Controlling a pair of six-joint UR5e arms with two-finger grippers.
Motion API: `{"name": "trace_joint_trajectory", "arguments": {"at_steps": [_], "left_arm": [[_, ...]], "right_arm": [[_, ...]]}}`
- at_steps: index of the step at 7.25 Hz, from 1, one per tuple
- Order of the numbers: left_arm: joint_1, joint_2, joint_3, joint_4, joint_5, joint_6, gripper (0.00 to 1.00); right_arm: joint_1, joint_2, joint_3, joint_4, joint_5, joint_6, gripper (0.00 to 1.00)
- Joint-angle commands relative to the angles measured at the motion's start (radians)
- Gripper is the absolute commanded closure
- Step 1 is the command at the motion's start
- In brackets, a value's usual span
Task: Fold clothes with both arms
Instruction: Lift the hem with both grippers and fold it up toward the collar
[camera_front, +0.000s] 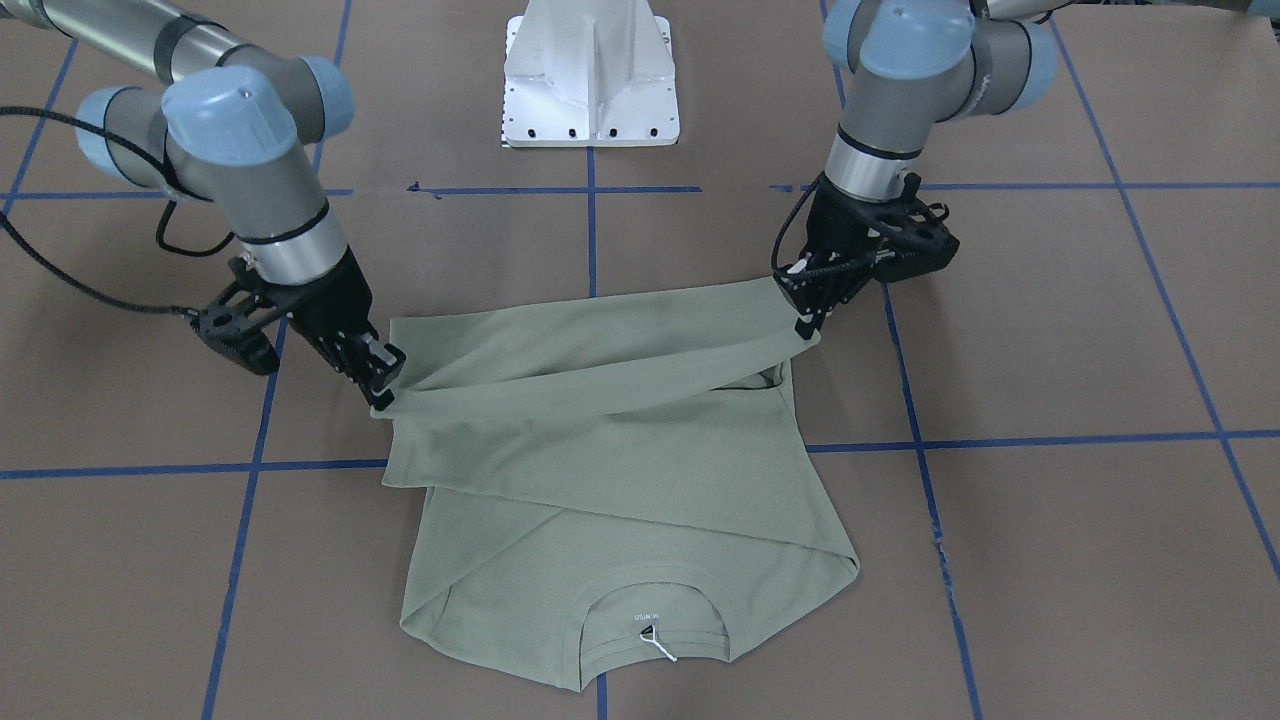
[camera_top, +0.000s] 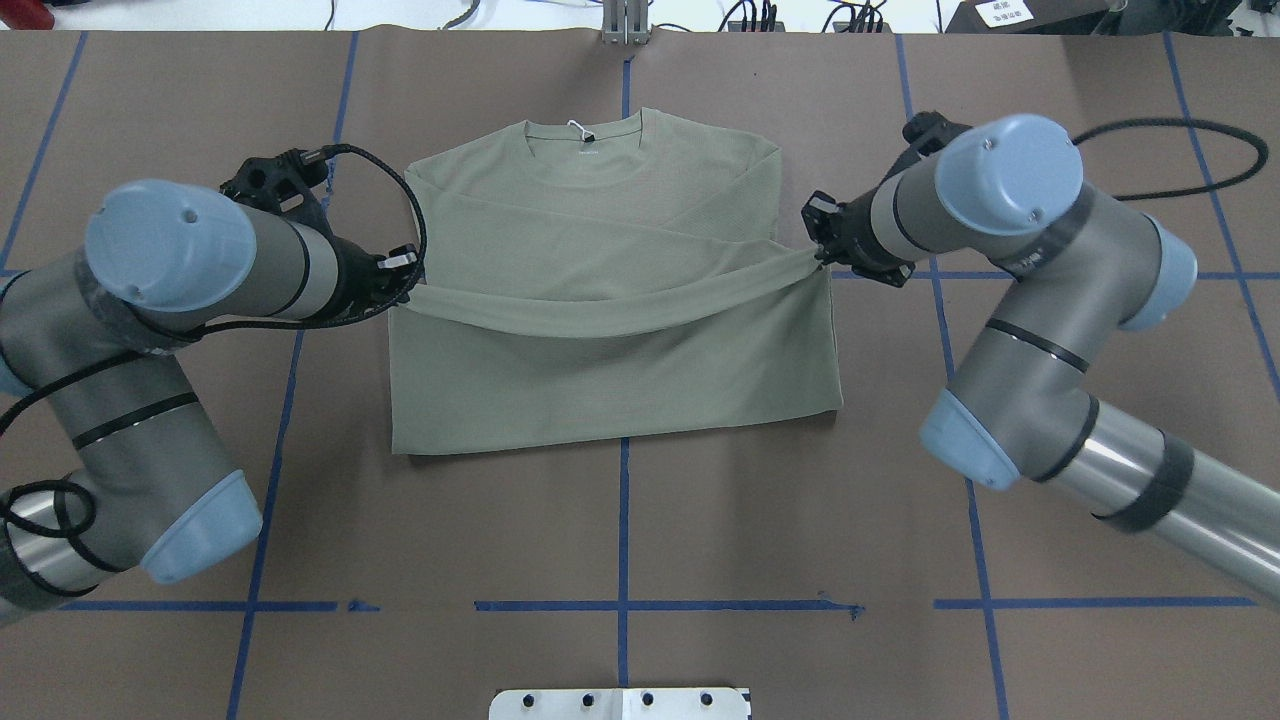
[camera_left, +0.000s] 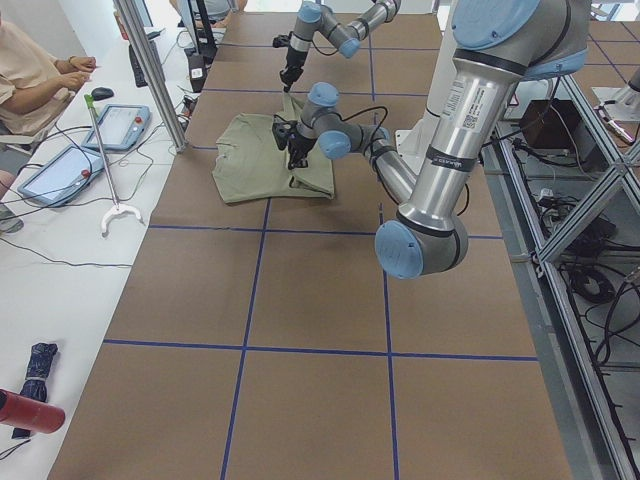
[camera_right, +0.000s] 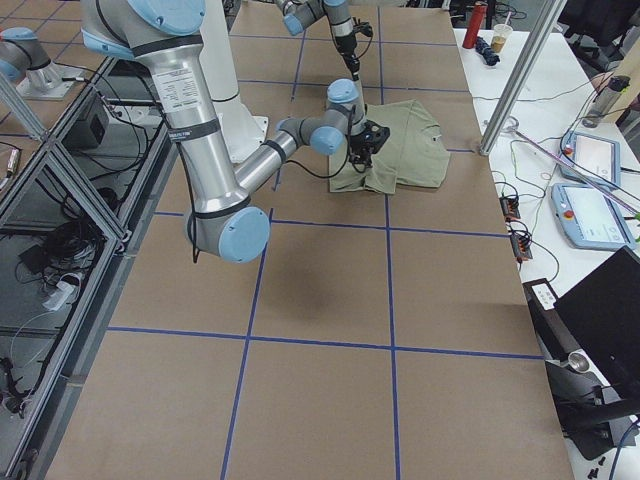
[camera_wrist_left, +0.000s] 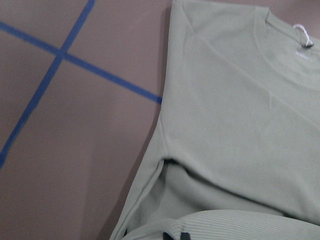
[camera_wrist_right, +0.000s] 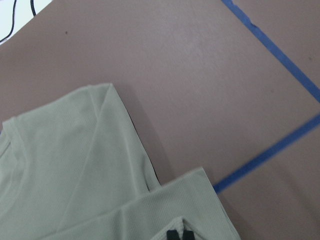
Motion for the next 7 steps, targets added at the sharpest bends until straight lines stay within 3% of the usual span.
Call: {"name": "trace_joint_trajectory", "arguments": {"at_steps": [1, 3, 5, 7], "left_arm": [[-0.072, -0.048, 0.229, -0.218, 0.017, 0.014, 1.0], [-0.088, -0.114, 0.394, -0.316, 0.115, 0.032, 1.0], [-0.091, -0.188, 0.521, -0.369, 0.123, 0.032, 1.0], [-0.089, -0.208, 0.585, -0.432, 0.125, 0.048, 1.0]], "right_arm": [[0.059, 0.186, -0.276, 0.01, 0.005, -0.077, 1.0], [0.079, 0.232, -0.462, 0.184, 0.001, -0.077, 1.0], [0.084, 0.271, -0.539, 0.187, -0.017, -0.083, 1.0], [0.081, 0.312, -0.604, 0.19, -0.023, -0.087, 1.0]]}}
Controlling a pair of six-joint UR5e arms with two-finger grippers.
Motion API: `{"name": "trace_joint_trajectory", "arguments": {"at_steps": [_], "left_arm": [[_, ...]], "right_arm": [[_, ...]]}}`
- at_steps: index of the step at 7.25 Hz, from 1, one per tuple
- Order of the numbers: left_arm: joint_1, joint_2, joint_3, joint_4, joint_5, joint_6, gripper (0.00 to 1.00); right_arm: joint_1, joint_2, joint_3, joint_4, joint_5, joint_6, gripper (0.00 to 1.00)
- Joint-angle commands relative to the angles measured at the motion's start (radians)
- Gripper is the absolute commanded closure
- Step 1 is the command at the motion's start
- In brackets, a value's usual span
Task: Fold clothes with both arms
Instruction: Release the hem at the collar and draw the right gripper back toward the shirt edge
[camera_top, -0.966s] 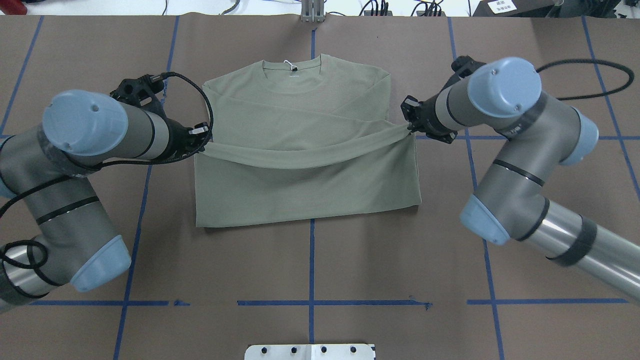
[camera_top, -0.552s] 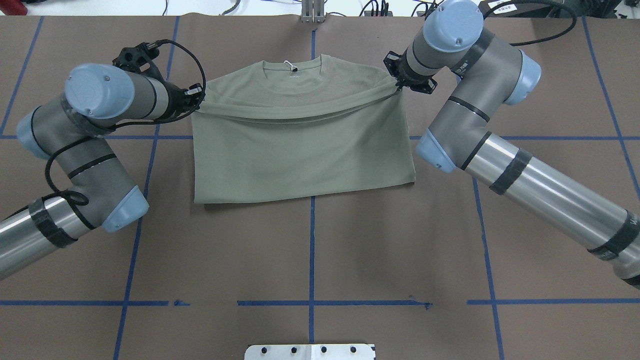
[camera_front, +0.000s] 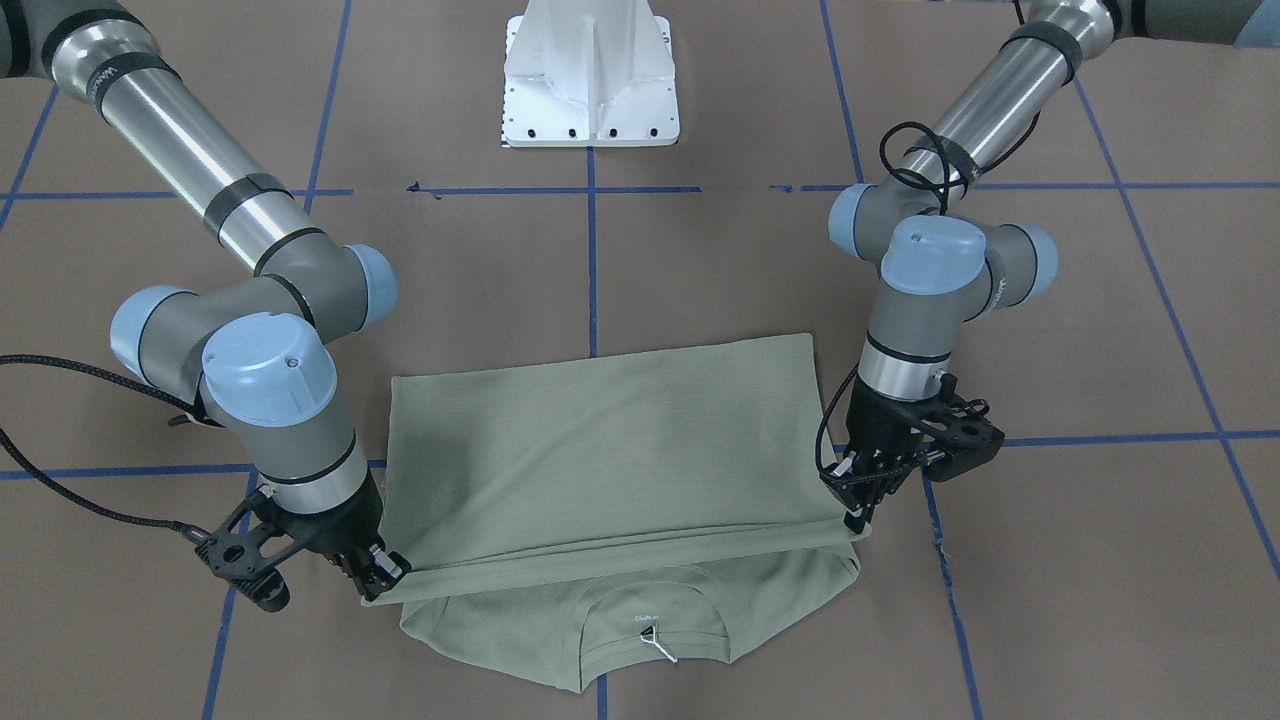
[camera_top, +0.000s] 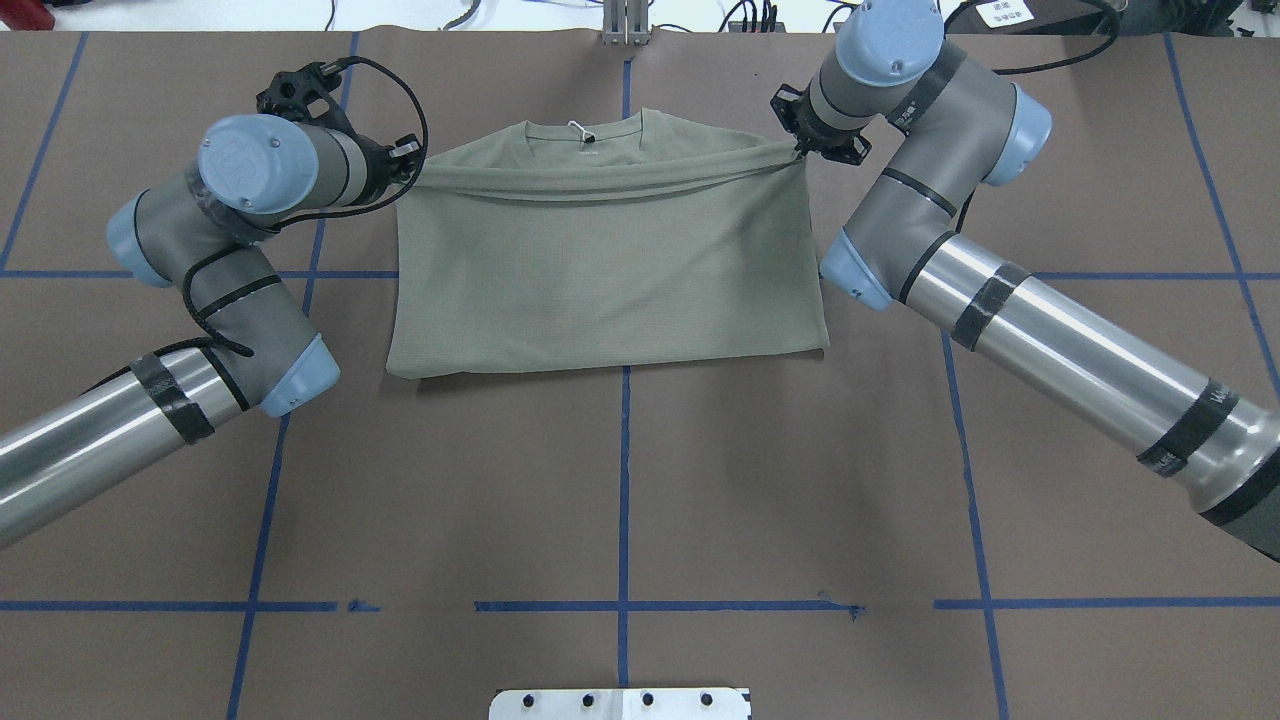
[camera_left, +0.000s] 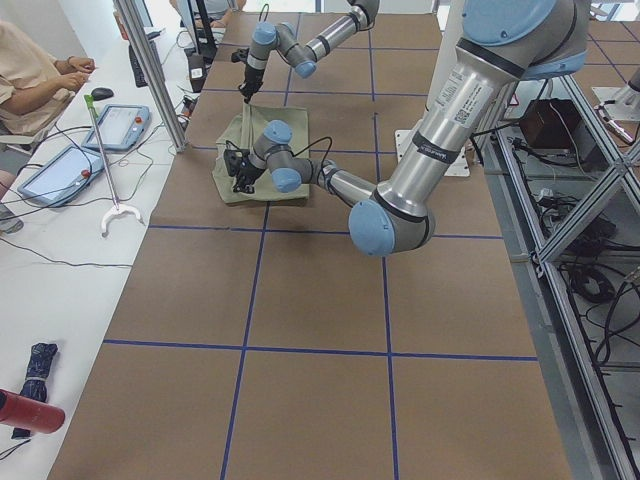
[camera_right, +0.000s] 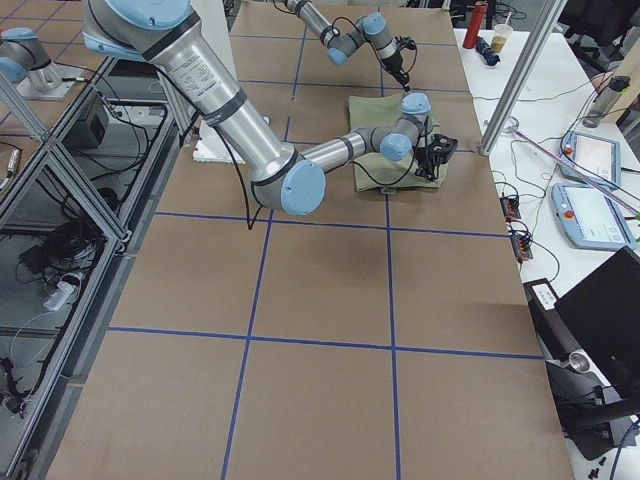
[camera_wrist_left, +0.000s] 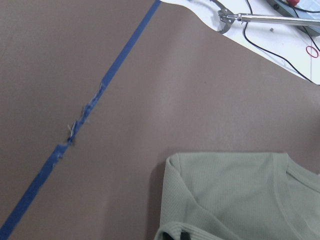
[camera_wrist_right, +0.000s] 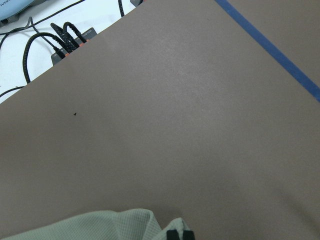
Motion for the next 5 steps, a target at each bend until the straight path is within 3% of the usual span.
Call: {"name": "trace_joint_trajectory", "arguments": {"at_steps": [1, 2, 3, 4, 5], "left_arm": [[0.001, -0.015, 0.045, -0.045, 0.002, 0.013, 1.0], [0.001, -0.014, 0.051, -0.046, 0.002, 0.016, 1.0], [-0.002, -0.012, 0.055, -0.047, 0.0, 0.019, 0.89], [-0.008, -0.012, 0.053, -0.049, 0.0, 0.095, 0.78], [-0.018, -0.009, 0.052, -0.056, -0.004, 0.142, 0.69]], "right_arm": [[-0.001, 0.03, -0.045, 0.003, -0.006, -0.003, 1.0], [-0.001, 0.031, -0.045, 0.003, -0.015, -0.003, 1.0], [-0.001, 0.036, -0.045, 0.003, -0.017, -0.003, 0.98], [0.0, 0.034, -0.045, 0.003, -0.018, -0.003, 0.64], [0.002, 0.036, -0.038, 0.003, -0.023, -0.001, 0.42]]}}
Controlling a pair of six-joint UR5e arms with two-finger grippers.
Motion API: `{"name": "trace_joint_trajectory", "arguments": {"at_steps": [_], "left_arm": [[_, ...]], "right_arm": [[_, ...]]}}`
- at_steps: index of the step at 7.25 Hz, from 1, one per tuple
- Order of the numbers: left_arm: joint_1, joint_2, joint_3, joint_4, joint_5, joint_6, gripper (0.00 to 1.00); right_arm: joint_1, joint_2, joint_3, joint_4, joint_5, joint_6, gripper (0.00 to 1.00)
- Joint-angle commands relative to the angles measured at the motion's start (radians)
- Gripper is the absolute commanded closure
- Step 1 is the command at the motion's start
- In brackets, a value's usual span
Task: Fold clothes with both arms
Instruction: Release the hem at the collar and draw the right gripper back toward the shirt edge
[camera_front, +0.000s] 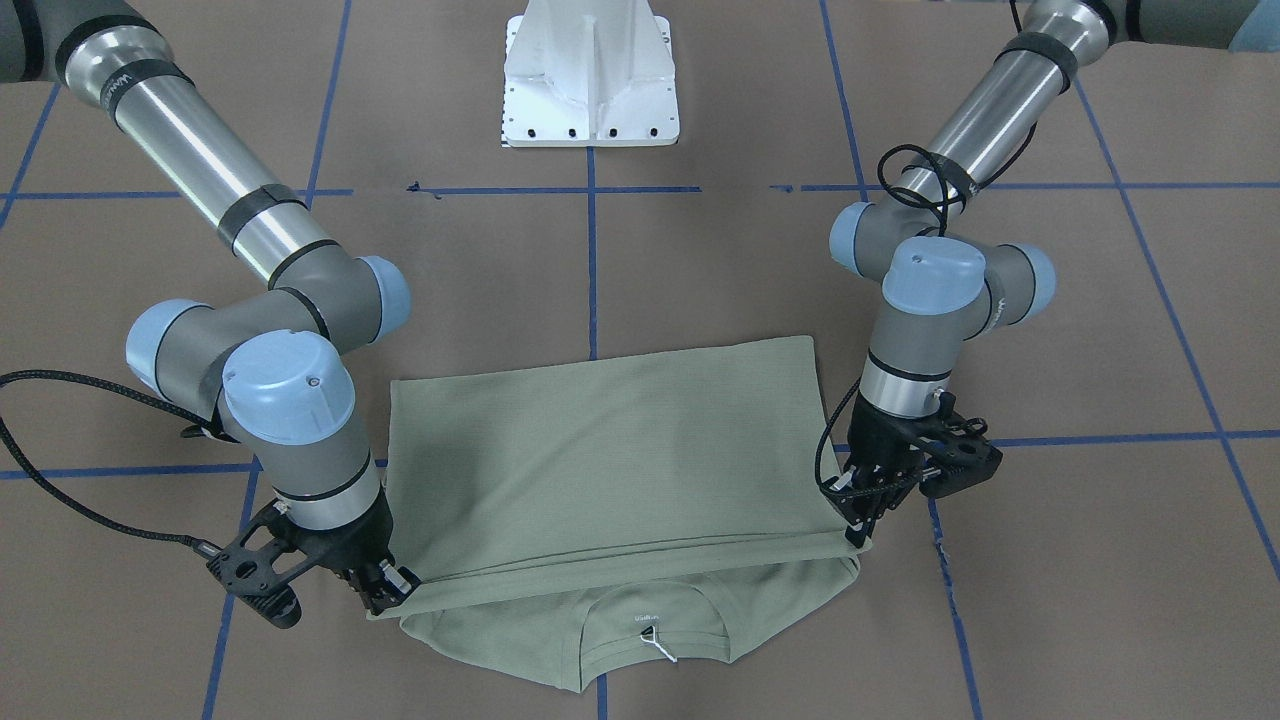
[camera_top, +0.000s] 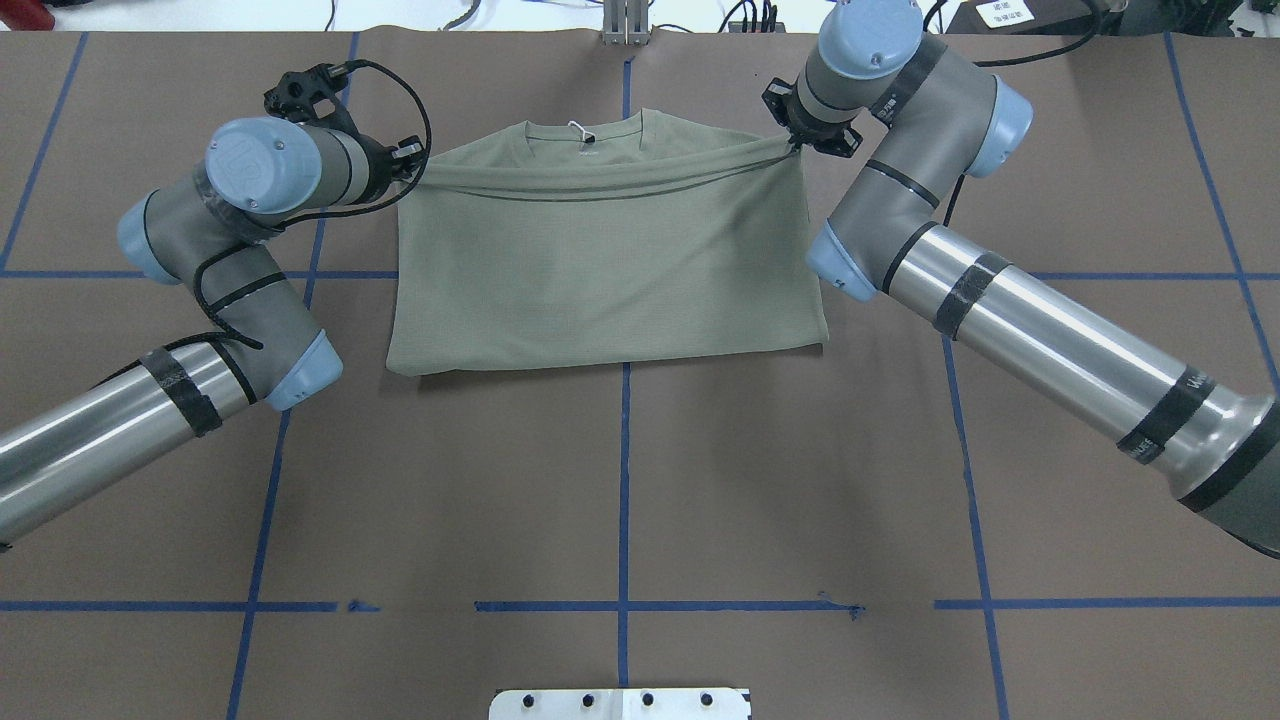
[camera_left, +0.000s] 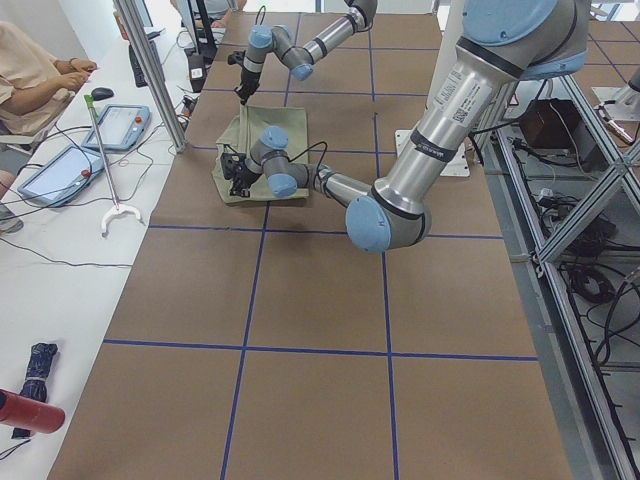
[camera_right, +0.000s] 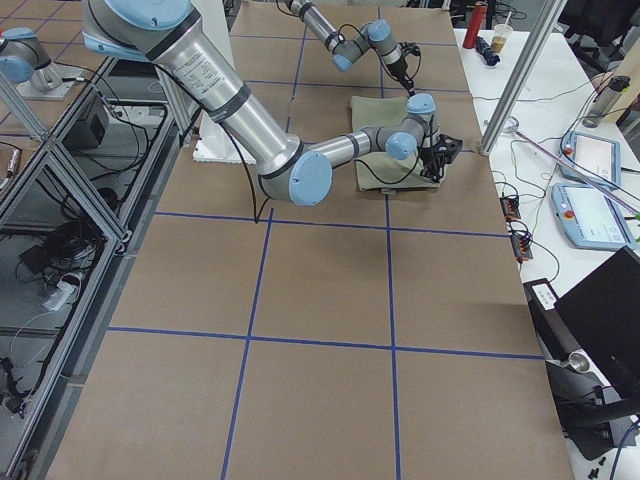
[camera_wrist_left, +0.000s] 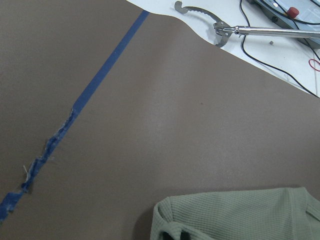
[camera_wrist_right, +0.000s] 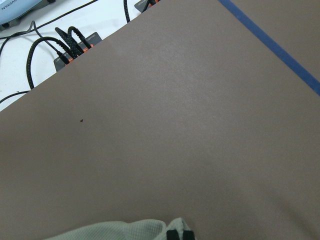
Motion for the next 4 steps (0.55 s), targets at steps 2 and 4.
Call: {"name": "trace_joint_trajectory", "arguments": {"at_steps": [2, 4], "left_arm": [[-0.02, 0.004, -0.007, -0.007, -0.007, 0.06, 0.6], [-0.024, -0.004, -0.06, -0.004, -0.039, 0.048, 0.58]], "right_arm": [[0.002, -0.026, 0.068, 0.002, -0.003, 0.015, 0.35], [-0.039, -0.253, 0.334, 0.005, 0.008, 0.044, 0.28]]}}
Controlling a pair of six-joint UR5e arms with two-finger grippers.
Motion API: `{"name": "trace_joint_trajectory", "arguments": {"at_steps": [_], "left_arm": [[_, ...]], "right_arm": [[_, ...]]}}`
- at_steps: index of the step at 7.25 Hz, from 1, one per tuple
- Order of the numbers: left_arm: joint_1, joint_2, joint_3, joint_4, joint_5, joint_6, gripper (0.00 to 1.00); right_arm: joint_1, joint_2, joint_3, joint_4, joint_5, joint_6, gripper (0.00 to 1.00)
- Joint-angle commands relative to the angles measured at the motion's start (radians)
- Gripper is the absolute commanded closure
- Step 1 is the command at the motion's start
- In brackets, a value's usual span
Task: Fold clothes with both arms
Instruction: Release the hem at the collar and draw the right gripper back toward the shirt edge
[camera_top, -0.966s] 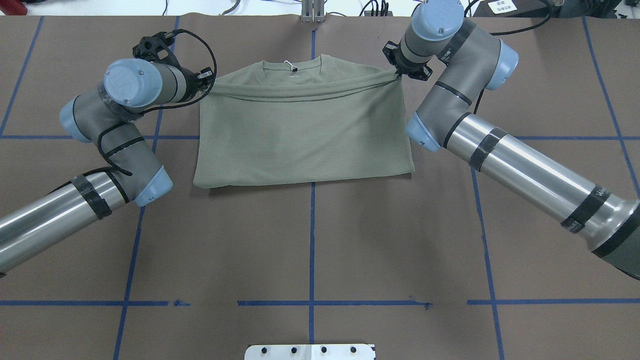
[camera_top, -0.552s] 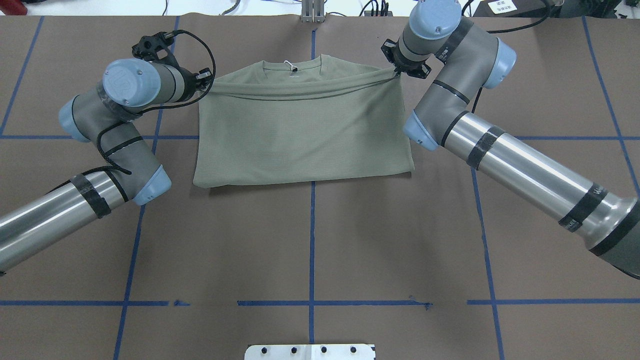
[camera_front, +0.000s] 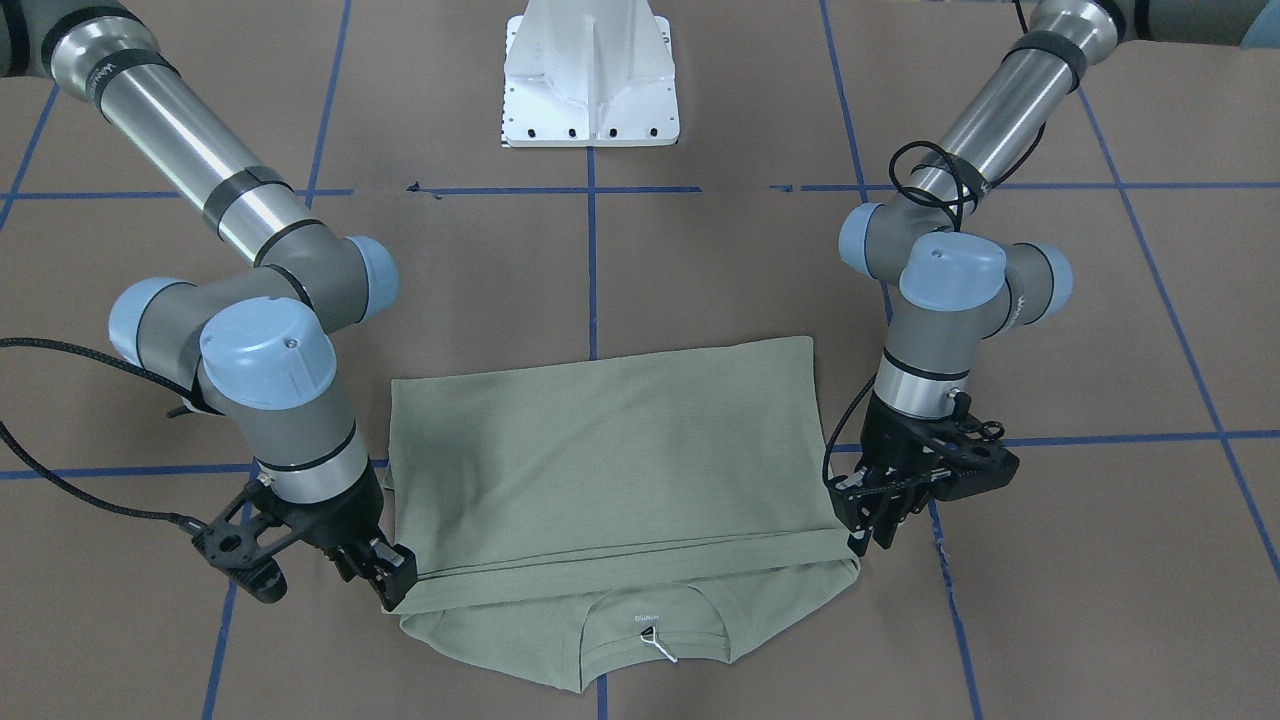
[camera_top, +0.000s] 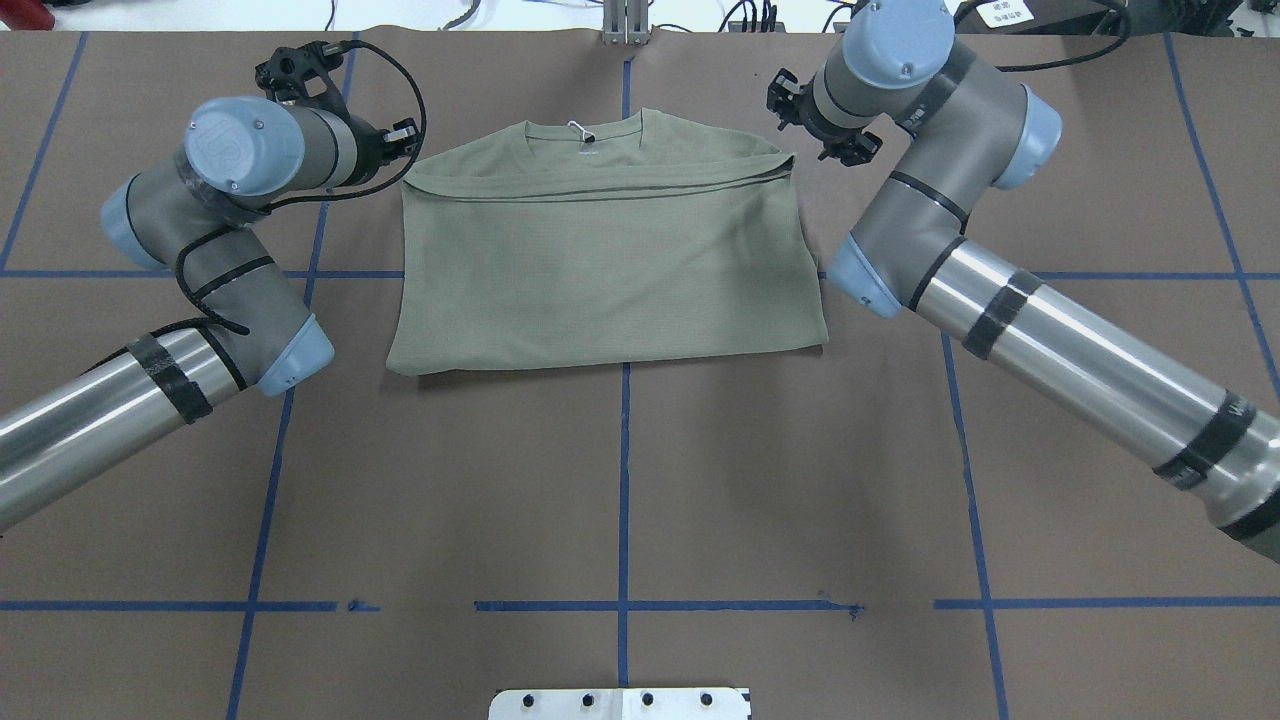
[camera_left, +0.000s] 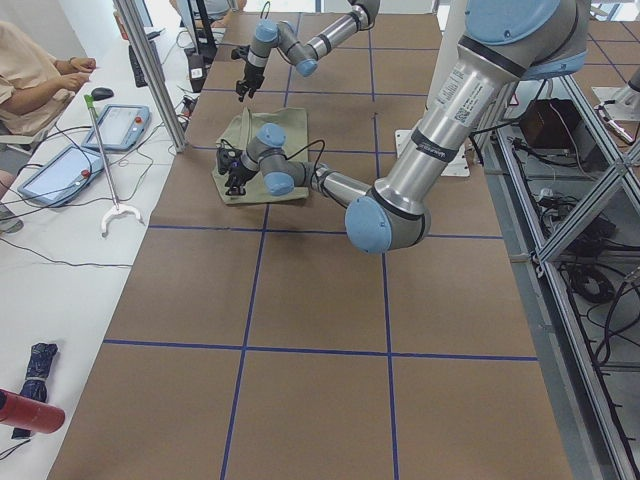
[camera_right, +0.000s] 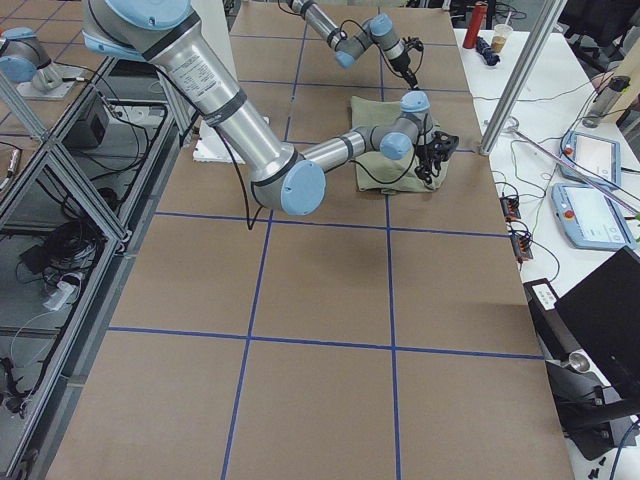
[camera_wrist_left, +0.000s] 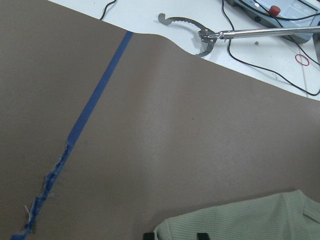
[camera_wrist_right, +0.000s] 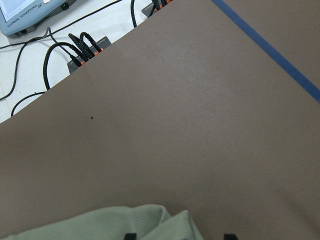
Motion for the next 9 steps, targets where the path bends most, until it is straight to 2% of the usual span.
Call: {"name": "trace_joint_trajectory", "arguments": {"at_steps": [1, 2, 4, 6, 8, 9], "left_arm": [[-0.003, 0.006, -0.044, 0.0, -0.067, -0.003, 0.58], [-0.003, 0.005, -0.044, 0.0, -0.069, -0.003, 0.58], [-0.004, 0.003, -0.044, 0.001, -0.069, 0.0, 0.58], [-0.006, -0.001, -0.044, 0.005, -0.069, -0.002, 0.58], [-0.006, -0.003, -0.044, 0.003, -0.069, -0.009, 0.58], [-0.006, -0.003, -0.044, 0.003, -0.069, -0.009, 0.58]], "right_arm": [[-0.064, -0.183, 0.208, 0.006, 0.005, 0.117, 0.25], [-0.093, -0.208, 0.249, 0.007, -0.001, 0.233, 0.25], [-0.154, -0.312, 0.404, 0.004, -0.015, 0.378, 0.22], [-0.236, -0.357, 0.431, -0.004, -0.077, 0.395, 0.22], [-0.253, -0.374, 0.435, -0.007, -0.082, 0.401, 0.22], [-0.254, -0.376, 0.435, -0.007, -0.082, 0.403, 0.31]]}}
